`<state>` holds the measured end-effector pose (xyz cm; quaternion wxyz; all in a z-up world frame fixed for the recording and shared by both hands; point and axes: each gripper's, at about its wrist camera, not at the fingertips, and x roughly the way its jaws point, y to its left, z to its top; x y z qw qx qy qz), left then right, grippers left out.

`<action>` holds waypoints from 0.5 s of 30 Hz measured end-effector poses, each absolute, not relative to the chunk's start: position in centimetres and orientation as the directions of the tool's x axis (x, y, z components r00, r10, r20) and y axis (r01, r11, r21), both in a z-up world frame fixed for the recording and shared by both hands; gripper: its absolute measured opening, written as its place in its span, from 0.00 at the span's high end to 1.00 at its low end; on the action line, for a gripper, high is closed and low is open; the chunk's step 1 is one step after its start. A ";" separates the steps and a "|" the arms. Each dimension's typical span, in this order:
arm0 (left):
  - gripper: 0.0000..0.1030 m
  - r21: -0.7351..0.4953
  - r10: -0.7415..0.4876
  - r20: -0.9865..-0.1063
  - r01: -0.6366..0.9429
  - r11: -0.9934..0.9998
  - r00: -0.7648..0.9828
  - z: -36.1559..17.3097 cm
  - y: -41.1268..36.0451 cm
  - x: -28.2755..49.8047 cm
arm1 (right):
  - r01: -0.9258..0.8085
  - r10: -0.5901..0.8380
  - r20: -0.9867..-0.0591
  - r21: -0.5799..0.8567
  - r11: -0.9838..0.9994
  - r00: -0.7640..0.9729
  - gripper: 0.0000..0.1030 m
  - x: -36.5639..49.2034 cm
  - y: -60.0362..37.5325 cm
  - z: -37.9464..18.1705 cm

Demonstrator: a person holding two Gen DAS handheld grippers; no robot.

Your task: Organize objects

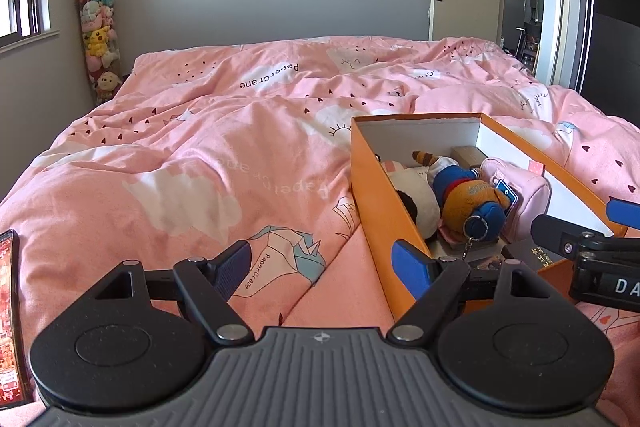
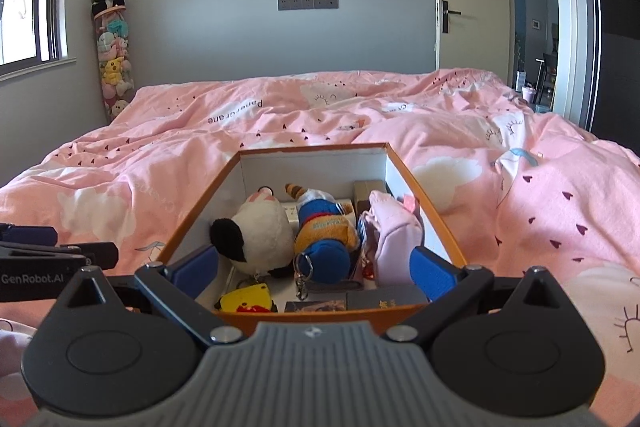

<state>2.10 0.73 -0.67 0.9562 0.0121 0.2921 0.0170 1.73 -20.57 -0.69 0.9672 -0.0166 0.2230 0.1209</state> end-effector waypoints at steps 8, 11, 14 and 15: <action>0.09 0.039 0.045 -0.548 -0.028 0.999 0.835 -0.8 0.7 1.9 | -0.241 0.224 -0.445 0.019 0.970 0.867 0.01 1.6 -20.4 -1.2; 0.09 0.043 0.052 -0.552 -0.034 0.998 0.833 -0.9 0.7 1.9 | -0.235 0.218 -0.458 0.022 0.972 0.861 0.01 1.8 -20.5 -1.4; 0.09 0.046 0.053 -0.554 -0.033 0.998 0.831 -0.9 0.6 1.9 | -0.232 0.218 -0.467 0.028 0.972 0.857 0.01 1.9 -20.5 -1.5; 0.09 0.047 0.053 -0.555 -0.033 0.998 0.830 -0.9 0.6 1.9 | -0.232 0.217 -0.467 0.028 0.972 0.857 0.01 1.9 -20.5 -1.6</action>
